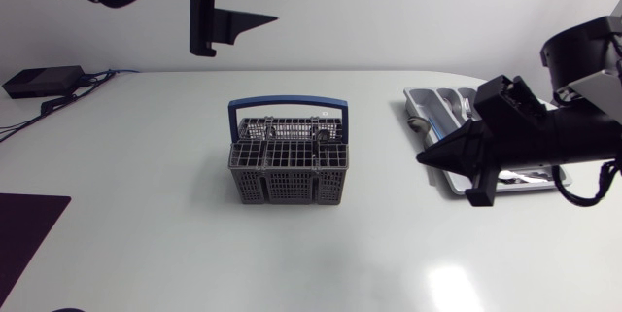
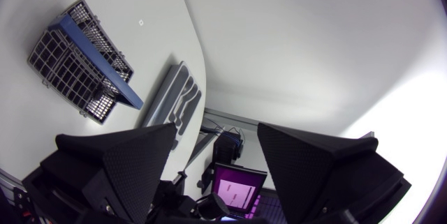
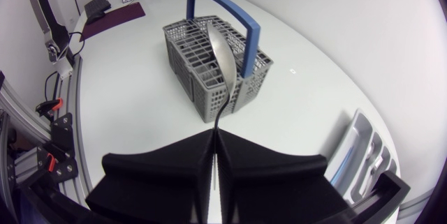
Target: Unload the cutlery basket into the drawer organizer.
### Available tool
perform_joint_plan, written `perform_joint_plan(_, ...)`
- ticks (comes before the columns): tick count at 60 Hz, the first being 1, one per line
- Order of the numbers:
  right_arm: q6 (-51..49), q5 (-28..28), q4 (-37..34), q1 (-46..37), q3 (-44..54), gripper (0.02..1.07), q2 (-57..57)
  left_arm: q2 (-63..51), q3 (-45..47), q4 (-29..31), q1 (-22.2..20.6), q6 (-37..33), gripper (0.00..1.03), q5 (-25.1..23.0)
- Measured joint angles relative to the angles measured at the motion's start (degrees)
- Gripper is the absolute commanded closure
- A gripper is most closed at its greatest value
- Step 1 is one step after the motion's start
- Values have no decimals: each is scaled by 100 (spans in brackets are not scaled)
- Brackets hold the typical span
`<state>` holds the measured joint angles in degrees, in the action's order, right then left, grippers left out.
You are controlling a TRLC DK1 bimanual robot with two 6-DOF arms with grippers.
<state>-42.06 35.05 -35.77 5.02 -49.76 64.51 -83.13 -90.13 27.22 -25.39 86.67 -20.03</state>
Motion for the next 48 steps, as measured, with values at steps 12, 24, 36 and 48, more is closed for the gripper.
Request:
perform_joint_plan(12,-1292,208,-337,-1189,-7,102,319,-348,-560,984,-162,-848,20,61)
perform_joint_plan(24,-2704,223,-710,-2371,-361,102,1139,-914,-981,1886,-492,-1926,20,396)
perform_joint_plan(36,-3923,114,-861,-3226,-1056,102,2004,-1156,-863,1991,-627,-2647,20,907)
perform_joint_plan(48,-4765,-503,-463,-3560,-1475,102,2704,-1169,-590,1982,-815,-3091,20,1346)
